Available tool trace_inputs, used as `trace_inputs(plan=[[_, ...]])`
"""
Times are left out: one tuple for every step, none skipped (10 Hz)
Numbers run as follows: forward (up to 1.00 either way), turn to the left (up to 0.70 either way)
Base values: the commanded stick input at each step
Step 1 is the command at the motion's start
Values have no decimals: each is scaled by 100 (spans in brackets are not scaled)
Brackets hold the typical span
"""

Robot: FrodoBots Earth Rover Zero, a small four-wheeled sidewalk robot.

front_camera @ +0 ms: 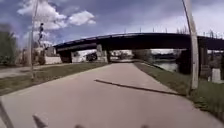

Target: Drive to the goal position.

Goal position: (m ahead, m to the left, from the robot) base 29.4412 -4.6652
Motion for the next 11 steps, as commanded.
trace_inputs(plan=[[100, 0], [100, 0], [100, 0], [100, 0], [100, 0], [100, 0], [100, 0], [100, 0], [100, 0], [100, 0], [100, 0]])
